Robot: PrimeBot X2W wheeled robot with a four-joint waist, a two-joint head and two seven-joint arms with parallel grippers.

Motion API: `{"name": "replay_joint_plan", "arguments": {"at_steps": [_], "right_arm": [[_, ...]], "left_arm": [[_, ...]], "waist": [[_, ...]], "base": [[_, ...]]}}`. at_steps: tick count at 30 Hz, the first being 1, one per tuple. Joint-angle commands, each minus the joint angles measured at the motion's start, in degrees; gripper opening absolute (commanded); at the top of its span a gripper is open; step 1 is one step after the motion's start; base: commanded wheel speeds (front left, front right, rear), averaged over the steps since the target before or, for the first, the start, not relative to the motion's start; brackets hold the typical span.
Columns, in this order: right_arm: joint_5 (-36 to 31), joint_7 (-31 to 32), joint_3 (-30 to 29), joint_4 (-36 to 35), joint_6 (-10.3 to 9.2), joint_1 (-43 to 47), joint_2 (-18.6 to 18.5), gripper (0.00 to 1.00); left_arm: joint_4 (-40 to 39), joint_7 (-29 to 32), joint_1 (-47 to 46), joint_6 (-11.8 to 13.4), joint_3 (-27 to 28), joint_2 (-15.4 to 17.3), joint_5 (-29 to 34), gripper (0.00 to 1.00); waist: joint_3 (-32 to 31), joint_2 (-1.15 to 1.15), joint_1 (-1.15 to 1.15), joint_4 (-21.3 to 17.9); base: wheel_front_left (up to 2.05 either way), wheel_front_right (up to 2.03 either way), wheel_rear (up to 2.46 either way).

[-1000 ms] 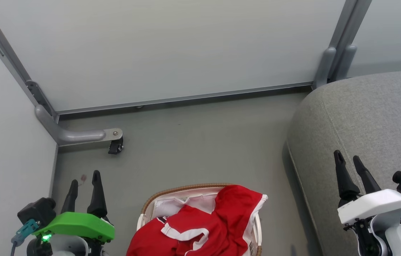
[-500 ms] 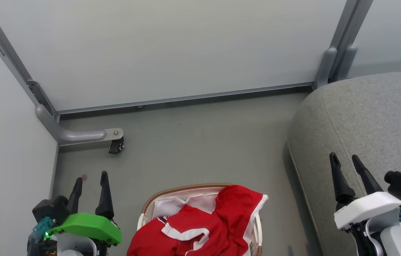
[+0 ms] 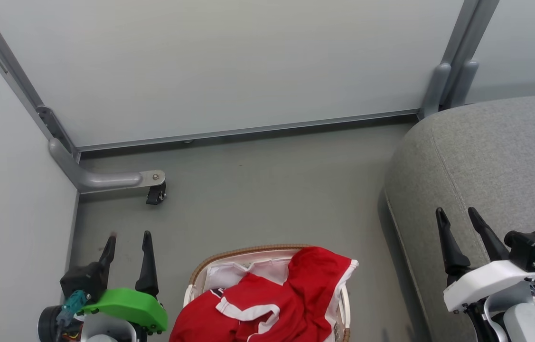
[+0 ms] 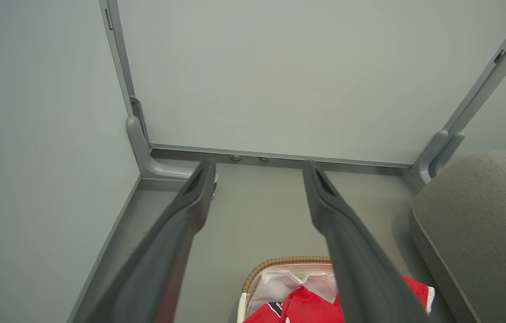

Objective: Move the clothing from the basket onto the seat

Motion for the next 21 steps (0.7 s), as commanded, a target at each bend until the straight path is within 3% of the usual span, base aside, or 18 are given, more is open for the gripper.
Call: {"name": "replay_joint_plan", "arguments": {"at_steps": [1, 21], "right_arm": [[-1.1, -0.6, 0.1, 0.0, 0.02, -0.9, -0.5, 1.00], [-9.0, -2.8, 0.5, 1.3, 0.02, -1.1, -0.8, 1.00]], "left_arm": [[0.0, -0.4, -1.2, 0.2, 0.0, 0.5, 1.6, 1.00], [1.0, -2.6, -1.2, 0.1, 0.2, 0.4, 9.3, 1.00]], "waist": [[0.0, 0.00, 0.00, 0.0], [0.6, 0.00, 0.00, 0.5]], "base": [[0.00, 0.00, 0.00], [0.00, 0.00, 0.00]]}}
